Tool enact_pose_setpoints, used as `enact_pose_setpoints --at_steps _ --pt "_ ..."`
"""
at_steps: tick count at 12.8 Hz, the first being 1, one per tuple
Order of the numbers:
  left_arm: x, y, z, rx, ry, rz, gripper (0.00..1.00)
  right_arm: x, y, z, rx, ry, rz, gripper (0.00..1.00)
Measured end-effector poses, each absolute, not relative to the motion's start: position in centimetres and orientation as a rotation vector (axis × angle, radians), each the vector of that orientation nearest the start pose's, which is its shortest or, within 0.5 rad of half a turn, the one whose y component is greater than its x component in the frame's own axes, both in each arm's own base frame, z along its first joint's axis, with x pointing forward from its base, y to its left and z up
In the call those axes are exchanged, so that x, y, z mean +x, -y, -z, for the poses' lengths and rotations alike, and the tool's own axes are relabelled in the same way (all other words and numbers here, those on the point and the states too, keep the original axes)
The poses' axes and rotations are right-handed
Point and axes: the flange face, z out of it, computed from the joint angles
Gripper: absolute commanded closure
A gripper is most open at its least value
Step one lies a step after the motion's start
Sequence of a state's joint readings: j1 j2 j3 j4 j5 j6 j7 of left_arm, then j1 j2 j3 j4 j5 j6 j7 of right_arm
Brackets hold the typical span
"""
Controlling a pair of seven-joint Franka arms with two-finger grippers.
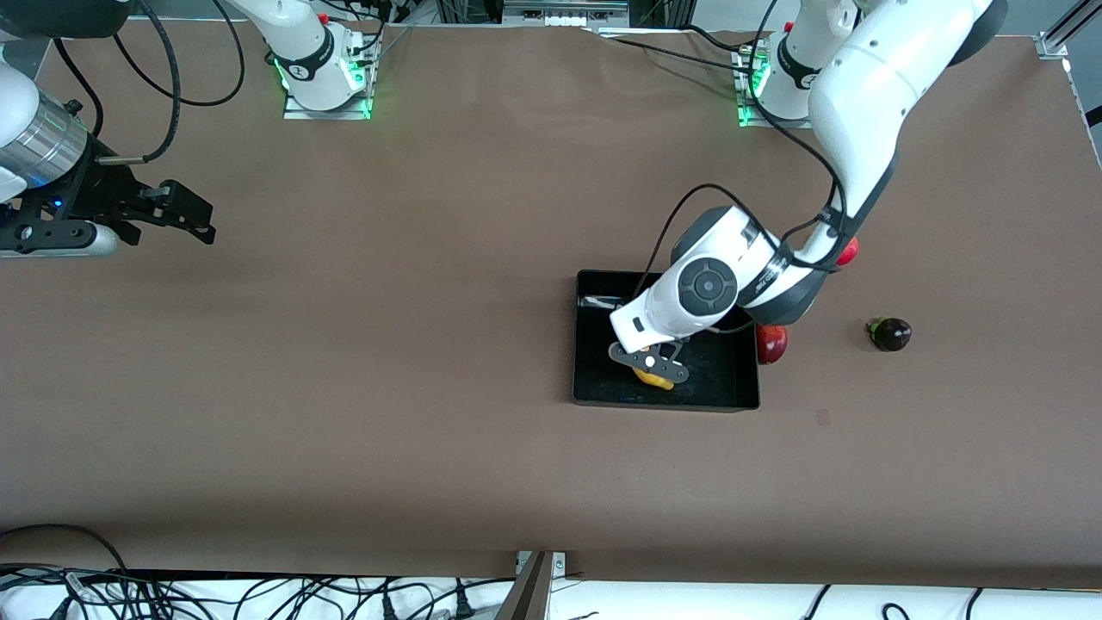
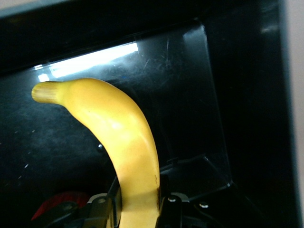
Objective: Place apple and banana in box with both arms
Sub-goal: 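Open the left gripper to release the banana beside the apple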
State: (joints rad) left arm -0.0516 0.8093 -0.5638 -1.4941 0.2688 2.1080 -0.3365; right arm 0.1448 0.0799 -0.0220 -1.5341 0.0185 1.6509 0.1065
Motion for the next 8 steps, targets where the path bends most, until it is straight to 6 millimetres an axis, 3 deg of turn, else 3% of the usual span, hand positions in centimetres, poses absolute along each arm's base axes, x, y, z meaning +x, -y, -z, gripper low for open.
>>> enact_pose_setpoints --at_steps 2,5,7,8 --pt "61.8 33.7 -22.4 -3.233 -0.471 -0.245 0.0 58.2 -7.4 -60.3 -3.12 0.024 0.054 0.0" --pt "62.9 32.9 -23.5 -3.247 -0.43 -0.209 0.0 58.2 -7.4 -60.3 -3.12 0.023 0.054 0.0" --pt "64.5 30.4 -27.0 -3.235 -0.371 -0.18 0.0 58.2 -7.4 -60.3 -3.12 0.023 0.053 0.0" --pt "65.4 28.1 -30.0 -3.215 -0.325 -0.172 0.0 58.2 -7.4 -60.3 -3.12 0.022 0.053 0.0"
